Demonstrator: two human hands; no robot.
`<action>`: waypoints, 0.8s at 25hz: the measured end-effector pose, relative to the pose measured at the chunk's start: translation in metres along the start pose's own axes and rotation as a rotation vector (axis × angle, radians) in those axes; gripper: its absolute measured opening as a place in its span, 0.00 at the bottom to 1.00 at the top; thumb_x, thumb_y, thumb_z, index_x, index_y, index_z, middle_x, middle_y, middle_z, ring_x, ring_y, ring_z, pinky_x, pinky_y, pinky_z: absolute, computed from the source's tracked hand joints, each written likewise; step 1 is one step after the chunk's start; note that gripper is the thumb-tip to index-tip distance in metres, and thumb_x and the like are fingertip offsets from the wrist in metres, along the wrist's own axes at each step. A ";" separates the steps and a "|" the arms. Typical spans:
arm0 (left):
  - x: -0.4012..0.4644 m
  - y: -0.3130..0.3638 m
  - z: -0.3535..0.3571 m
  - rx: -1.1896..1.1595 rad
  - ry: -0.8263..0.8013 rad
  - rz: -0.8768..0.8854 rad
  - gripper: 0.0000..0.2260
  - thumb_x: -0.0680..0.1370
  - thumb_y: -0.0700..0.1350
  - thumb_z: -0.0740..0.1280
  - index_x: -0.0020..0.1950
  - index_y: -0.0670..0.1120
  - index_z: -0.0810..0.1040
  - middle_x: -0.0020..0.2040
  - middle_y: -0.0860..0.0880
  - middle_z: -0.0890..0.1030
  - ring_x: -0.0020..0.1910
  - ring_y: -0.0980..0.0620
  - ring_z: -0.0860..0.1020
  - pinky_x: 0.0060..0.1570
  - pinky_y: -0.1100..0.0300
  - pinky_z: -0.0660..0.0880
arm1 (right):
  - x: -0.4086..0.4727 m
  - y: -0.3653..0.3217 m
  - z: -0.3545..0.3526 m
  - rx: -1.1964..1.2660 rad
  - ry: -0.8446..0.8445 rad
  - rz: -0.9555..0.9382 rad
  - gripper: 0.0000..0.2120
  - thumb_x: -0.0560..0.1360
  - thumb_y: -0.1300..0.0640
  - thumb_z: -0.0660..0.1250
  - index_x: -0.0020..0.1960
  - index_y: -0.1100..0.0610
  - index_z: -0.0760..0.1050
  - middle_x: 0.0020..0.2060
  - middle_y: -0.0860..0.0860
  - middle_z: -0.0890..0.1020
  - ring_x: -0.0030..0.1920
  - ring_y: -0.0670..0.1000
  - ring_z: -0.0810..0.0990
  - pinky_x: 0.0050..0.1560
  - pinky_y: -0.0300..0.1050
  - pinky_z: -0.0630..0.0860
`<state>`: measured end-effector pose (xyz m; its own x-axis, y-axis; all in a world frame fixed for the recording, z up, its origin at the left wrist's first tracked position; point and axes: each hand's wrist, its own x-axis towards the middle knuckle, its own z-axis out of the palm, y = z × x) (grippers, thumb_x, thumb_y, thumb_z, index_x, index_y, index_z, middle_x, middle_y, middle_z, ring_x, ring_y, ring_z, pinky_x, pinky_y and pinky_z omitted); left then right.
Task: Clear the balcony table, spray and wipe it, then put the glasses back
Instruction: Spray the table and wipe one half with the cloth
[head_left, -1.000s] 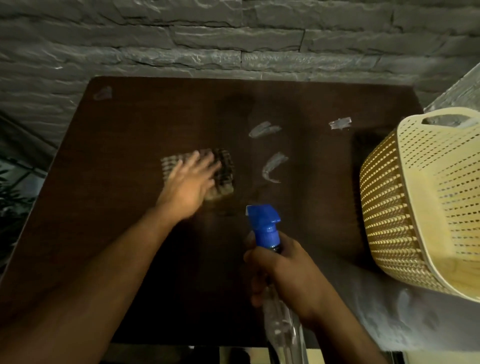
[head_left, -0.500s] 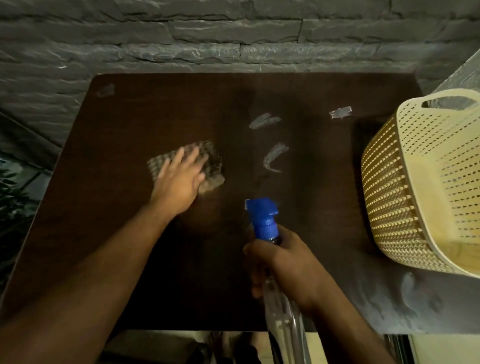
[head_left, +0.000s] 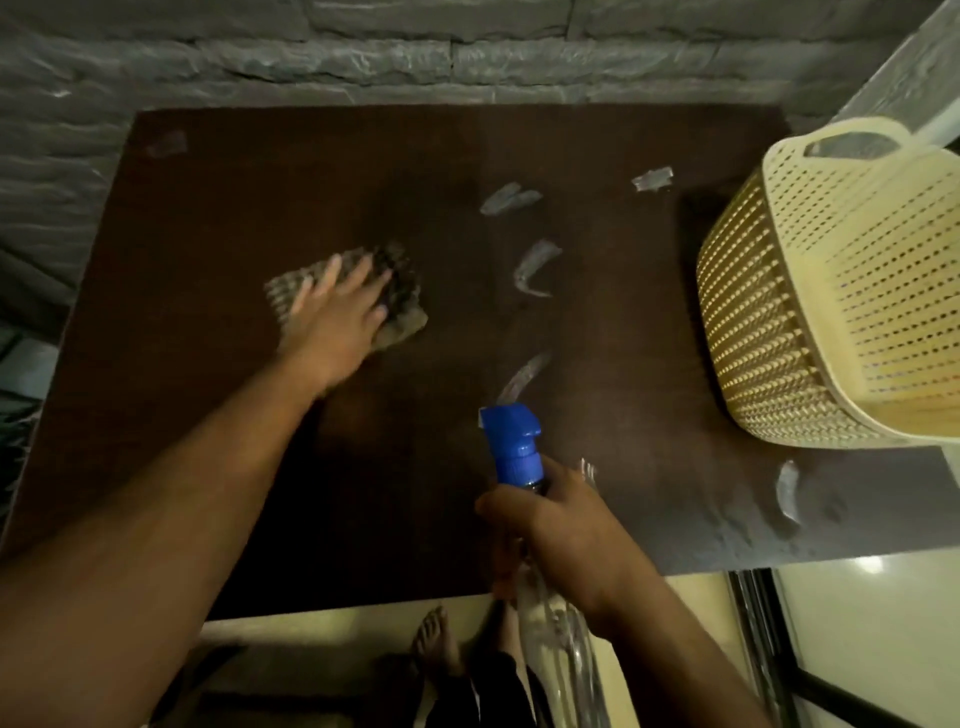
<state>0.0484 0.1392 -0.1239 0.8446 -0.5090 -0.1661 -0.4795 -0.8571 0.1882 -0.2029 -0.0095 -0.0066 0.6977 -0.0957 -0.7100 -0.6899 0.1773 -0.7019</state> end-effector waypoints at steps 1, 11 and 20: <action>0.019 0.011 -0.003 -0.002 -0.021 -0.016 0.22 0.83 0.50 0.52 0.77 0.54 0.56 0.79 0.52 0.52 0.77 0.46 0.47 0.73 0.44 0.48 | -0.005 0.004 0.003 -0.040 0.017 0.007 0.15 0.63 0.53 0.70 0.48 0.57 0.74 0.30 0.56 0.77 0.29 0.57 0.75 0.34 0.55 0.75; -0.084 0.092 0.025 0.006 -0.014 0.249 0.22 0.81 0.52 0.56 0.75 0.57 0.59 0.78 0.55 0.54 0.77 0.49 0.48 0.74 0.46 0.48 | -0.038 0.028 0.013 -0.096 0.070 0.057 0.07 0.71 0.57 0.69 0.48 0.54 0.74 0.32 0.59 0.78 0.31 0.59 0.78 0.34 0.52 0.76; -0.069 0.071 0.020 0.007 0.016 0.073 0.22 0.82 0.50 0.54 0.76 0.55 0.58 0.78 0.52 0.55 0.77 0.46 0.50 0.73 0.43 0.51 | -0.051 0.036 -0.005 -0.114 0.015 0.032 0.11 0.71 0.55 0.69 0.51 0.54 0.73 0.33 0.59 0.78 0.32 0.58 0.78 0.33 0.49 0.77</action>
<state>-0.0486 0.1122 -0.1186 0.8111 -0.5686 -0.1371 -0.5412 -0.8185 0.1927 -0.2650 -0.0034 0.0040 0.6726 -0.1063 -0.7324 -0.7299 0.0677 -0.6802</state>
